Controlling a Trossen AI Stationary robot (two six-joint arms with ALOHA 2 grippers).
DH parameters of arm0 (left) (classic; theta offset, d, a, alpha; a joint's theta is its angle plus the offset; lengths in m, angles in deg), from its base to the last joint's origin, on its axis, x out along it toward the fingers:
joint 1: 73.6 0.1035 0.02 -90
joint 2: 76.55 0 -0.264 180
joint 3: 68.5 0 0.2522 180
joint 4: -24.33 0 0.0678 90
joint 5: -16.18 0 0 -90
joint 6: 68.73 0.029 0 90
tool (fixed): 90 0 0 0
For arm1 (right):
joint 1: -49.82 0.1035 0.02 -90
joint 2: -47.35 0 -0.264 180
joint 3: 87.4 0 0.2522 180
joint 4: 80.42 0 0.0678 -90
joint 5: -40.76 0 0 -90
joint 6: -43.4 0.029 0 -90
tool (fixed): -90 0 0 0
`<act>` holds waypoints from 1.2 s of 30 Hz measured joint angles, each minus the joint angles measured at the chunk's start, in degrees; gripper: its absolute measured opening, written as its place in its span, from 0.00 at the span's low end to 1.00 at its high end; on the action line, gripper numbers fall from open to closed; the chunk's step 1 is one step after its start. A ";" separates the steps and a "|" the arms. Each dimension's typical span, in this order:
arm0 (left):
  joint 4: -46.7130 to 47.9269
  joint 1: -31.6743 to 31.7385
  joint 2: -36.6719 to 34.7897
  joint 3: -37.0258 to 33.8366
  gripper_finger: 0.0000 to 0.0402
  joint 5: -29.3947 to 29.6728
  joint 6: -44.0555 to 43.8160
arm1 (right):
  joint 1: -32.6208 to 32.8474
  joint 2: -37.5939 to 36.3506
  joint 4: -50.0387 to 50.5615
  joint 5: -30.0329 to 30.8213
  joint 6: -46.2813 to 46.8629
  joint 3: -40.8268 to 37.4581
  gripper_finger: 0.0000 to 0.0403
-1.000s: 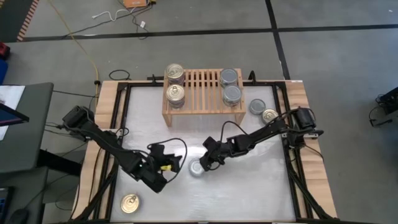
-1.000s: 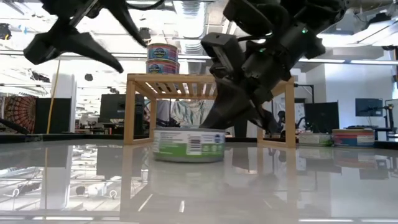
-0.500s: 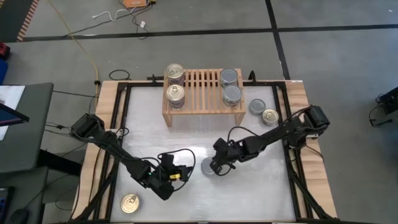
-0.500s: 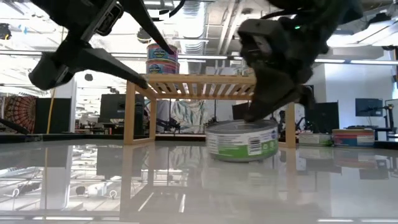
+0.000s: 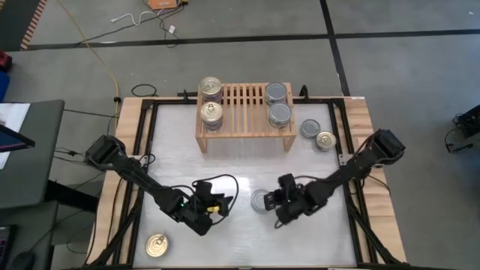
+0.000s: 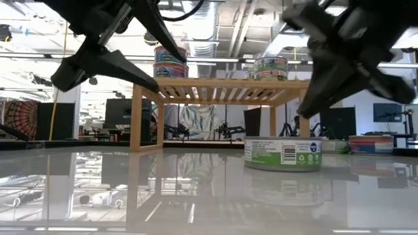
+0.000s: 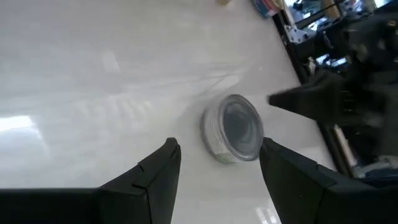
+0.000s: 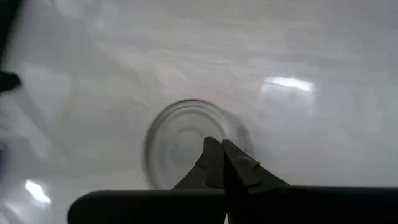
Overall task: Stack canned seafood by type on shelf
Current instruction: Put the green tuna can on the shelf aligned with the other green tuna cans
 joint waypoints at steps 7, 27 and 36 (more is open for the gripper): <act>7.64 1.72 -6.63 0.00 0.52 -3.18 14.22 | 5.80 2.98 -2.41 7.97 18.65 0.09 0.03; -3.59 2.79 -3.94 0.00 0.52 -18.18 42.62 | 5.02 0.92 7.74 -3.63 5.20 6.45 0.05; -7.79 5.01 9.01 10.72 0.43 -19.50 51.10 | -5.82 -7.23 13.62 -11.48 -21.73 6.37 0.04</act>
